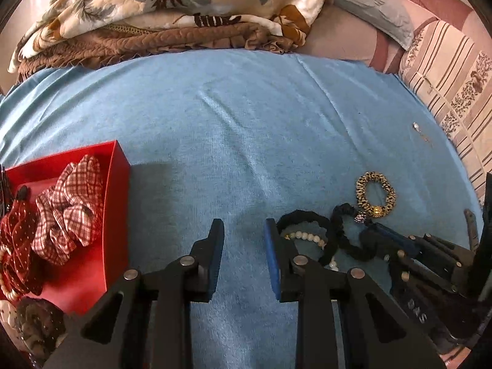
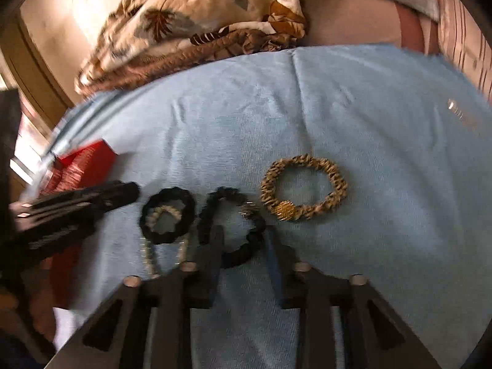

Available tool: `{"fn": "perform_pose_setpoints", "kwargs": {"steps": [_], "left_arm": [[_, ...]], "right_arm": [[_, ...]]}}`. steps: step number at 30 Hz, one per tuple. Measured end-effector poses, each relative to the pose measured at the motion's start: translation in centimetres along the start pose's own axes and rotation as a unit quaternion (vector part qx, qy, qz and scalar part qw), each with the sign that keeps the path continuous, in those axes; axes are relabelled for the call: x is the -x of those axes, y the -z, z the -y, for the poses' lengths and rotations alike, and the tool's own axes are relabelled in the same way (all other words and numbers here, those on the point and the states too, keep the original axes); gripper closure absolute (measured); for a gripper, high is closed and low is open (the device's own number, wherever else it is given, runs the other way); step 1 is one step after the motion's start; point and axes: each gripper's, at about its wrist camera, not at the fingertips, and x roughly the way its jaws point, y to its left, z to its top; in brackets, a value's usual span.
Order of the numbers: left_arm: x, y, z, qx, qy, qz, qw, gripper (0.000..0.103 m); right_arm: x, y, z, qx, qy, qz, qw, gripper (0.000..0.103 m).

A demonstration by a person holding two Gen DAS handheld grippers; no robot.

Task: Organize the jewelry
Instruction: 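Close the left gripper on the black ridged hair tie while the right gripper grasps the black scrunchie, then carry the black hair tie with the left tool while the right tool carries the black scrunchie to the tray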

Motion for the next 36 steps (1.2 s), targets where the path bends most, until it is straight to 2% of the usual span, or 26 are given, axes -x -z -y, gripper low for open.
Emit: {"fn": "perform_pose_setpoints", "kwargs": {"steps": [2, 5, 10, 11, 13, 17, 20, 25, 28, 36], "left_arm": [[0.1, 0.2, 0.3, -0.004, 0.007, -0.001, 1.0, 0.076], [-0.2, 0.4, 1.1, -0.022, 0.007, -0.003, 0.9997, 0.072], [-1.4, 0.7, 2.0, -0.041, -0.012, -0.007, 0.9991, 0.071], [-1.5, 0.7, 2.1, -0.043, -0.016, -0.005, 0.9989, 0.077], [-1.6, 0.3, 1.9, -0.036, -0.029, -0.011, 0.9989, 0.097], [0.3, -0.2, 0.8, -0.011, -0.048, 0.014, 0.9987, 0.098], [2.6, -0.1, 0.5, -0.009, -0.049, 0.032, 0.9982, 0.098], [6.2, 1.9, 1.2, -0.001, -0.031, 0.053, 0.9981, 0.097], [8.2, 4.2, 1.8, 0.006, -0.02, 0.061, 0.9979, 0.097], [11.9, 9.6, 1.6, 0.017, -0.031, 0.075, 0.9965, 0.097]], "right_arm": [[0.4, 0.2, 0.8, -0.002, 0.002, -0.004, 1.0, 0.096], [1.9, 1.3, 2.5, -0.001, 0.048, -0.004, 0.999, 0.096], [4.4, 4.0, 5.7, -0.034, 0.03, -0.008, 0.999, 0.096], [4.7, 4.4, 6.0, -0.039, 0.022, -0.003, 0.999, 0.096], [4.8, 4.9, 6.1, -0.041, 0.015, 0.008, 0.999, 0.096], [4.9, 5.3, 5.7, -0.033, 0.008, 0.029, 0.999, 0.094], [5.0, 5.6, 5.9, -0.041, -0.01, 0.039, 0.998, 0.094], [5.9, 5.8, 6.1, -0.064, -0.037, 0.05, 0.996, 0.095], [7.0, 6.2, 5.8, -0.071, -0.045, 0.06, 0.995, 0.095], [10.2, 8.1, 4.7, -0.085, -0.061, 0.074, 0.992, 0.094]]}}
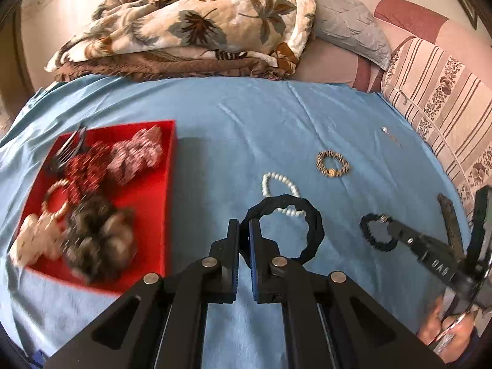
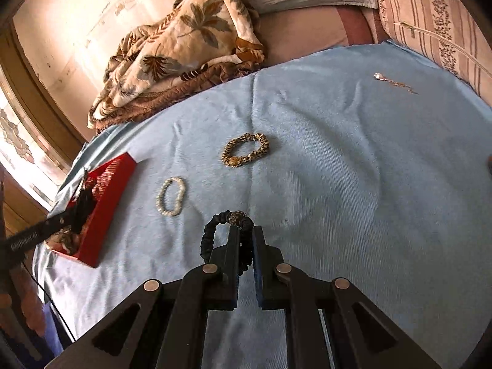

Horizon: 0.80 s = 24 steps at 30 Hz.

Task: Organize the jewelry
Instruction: 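Carry the black hair tie with the left tool while the right tool carries the black scrunchie to the tray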

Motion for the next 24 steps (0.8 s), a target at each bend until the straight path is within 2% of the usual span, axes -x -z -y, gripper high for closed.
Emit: {"fn": "perform_pose_setpoints", "kwargs": {"steps": [6, 20, 24], "left_arm": [[2.2, 2.2, -2.0, 0.003, -0.038, 0.02, 0.9991, 0.097], [5.3, 4.8, -9.2, 0.061, -0.071, 0.049, 0.9944, 0.097], [5.7, 5.7, -12.0, 0.091, -0.075, 0.05, 0.9917, 0.097]], "right_arm": [[2.2, 1.0, -1.8, 0.013, -0.001, 0.007, 1.0, 0.094], [3.1, 2.7, -9.1, 0.095, -0.003, -0.008, 0.995, 0.094], [3.0, 3.1, -11.4, 0.121, -0.002, -0.014, 0.993, 0.094]]}}
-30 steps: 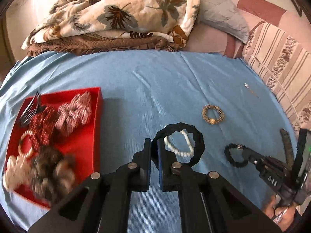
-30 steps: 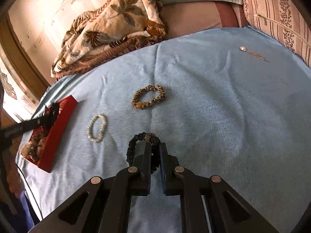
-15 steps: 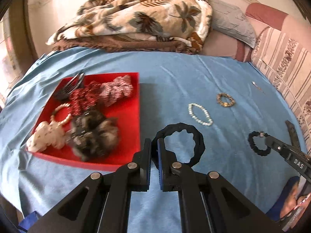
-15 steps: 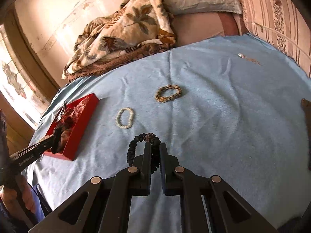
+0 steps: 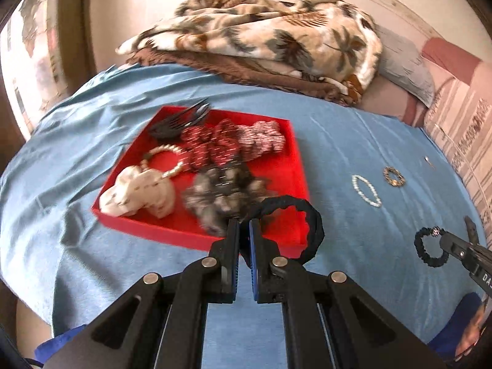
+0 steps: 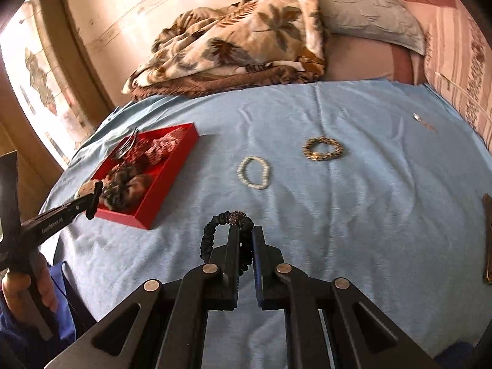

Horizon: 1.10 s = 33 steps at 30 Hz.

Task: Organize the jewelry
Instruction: 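Carry the black hair tie with the left tool while the right tool carries the black scrunchie to the tray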

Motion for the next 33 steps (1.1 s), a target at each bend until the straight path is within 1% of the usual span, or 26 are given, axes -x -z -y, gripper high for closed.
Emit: {"fn": "perform_pose_setpoints", "kwargs": {"steps": [4, 8, 13, 18, 23, 27, 29, 33], "left_arm": [[-0.3, 0.5, -2.4, 0.027, -0.005, 0.003, 0.9996, 0.097], [-0.7, 1.3, -4.7, 0.057, 0.005, 0.007, 0.9983, 0.097], [-0.8, 2.0, -6.5, 0.079, 0.02, 0.016, 0.9966, 0.097], [-1.1, 2.3, -7.5, 0.098, 0.033, 0.01, 0.9946, 0.097], [-1.3, 1.8, -7.9, 0.11, 0.057, 0.007, 0.9922, 0.097], [-1.3, 0.1, -7.0, 0.109, 0.08, 0.007, 0.9907, 0.097], [-1.3, -1.0, -6.0, 0.101, 0.088, 0.009, 0.991, 0.097], [-1.6, -3.1, -3.5, 0.067, 0.092, 0.024, 0.9932, 0.097]], "right_arm": [[-0.3, -0.2, -2.2, 0.024, -0.002, -0.005, 1.0, 0.094], [-0.8, -0.7, -4.5, 0.047, -0.006, -0.008, 0.999, 0.094], [-1.3, -1.6, -7.2, 0.072, -0.017, -0.007, 0.997, 0.094], [-2.0, -2.1, -9.8, 0.095, -0.024, -0.009, 0.995, 0.094], [-2.5, -3.2, -11.0, 0.098, -0.04, -0.011, 0.994, 0.094], [-2.5, -4.4, -11.9, 0.104, -0.038, 0.0, 0.994, 0.094], [-2.5, -5.2, -12.1, 0.105, -0.034, 0.008, 0.994, 0.094], [-3.0, -7.6, -11.7, 0.092, -0.028, 0.016, 0.995, 0.094]]}}
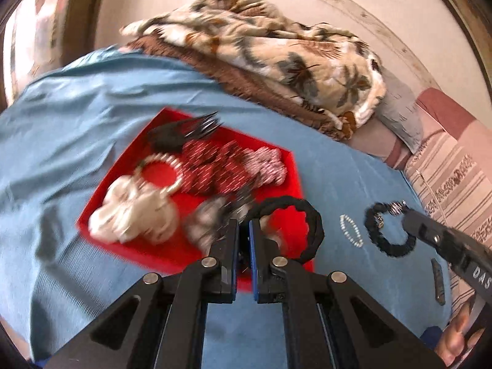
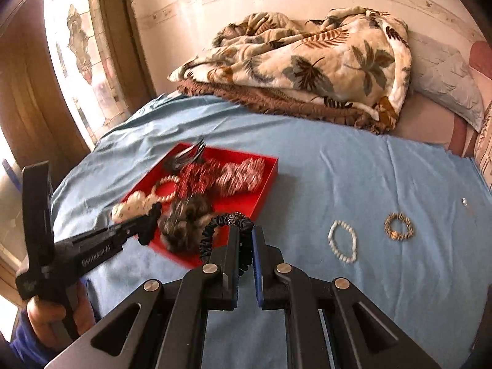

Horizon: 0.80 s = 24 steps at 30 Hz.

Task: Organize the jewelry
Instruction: 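Carry the black hair tie with the left tool while the right tool carries the black scrunchie to the tray, then lower both black items into the red tray and open both grippers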

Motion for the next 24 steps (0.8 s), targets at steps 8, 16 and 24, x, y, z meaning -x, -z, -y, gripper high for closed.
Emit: {"fn": "perform_pose_setpoints", "kwargs": {"steps": [8, 16, 24], "left_arm": [[-2.8, 0.3, 1.5, -0.02, 0.021, -0.025, 0.9993, 0.097], [-5.6, 1.4, 1.1, -0.021, 0.038, -0.06, 0.9972, 0.097], [-6.6, 1.0, 0.1, -0.007, 0.045, -0.07, 0.9965, 0.097]], "right_arm": [[-3.3, -2.8, 1.3, -0.012, 0.012, -0.019, 1.0, 0.094], [-9.8, -4.7, 0.4, -0.022, -0.016, -0.071, 0.997, 0.094], [-14.0, -4.9, -0.3, -0.025, -0.019, -0.11, 0.993, 0.094]]}}
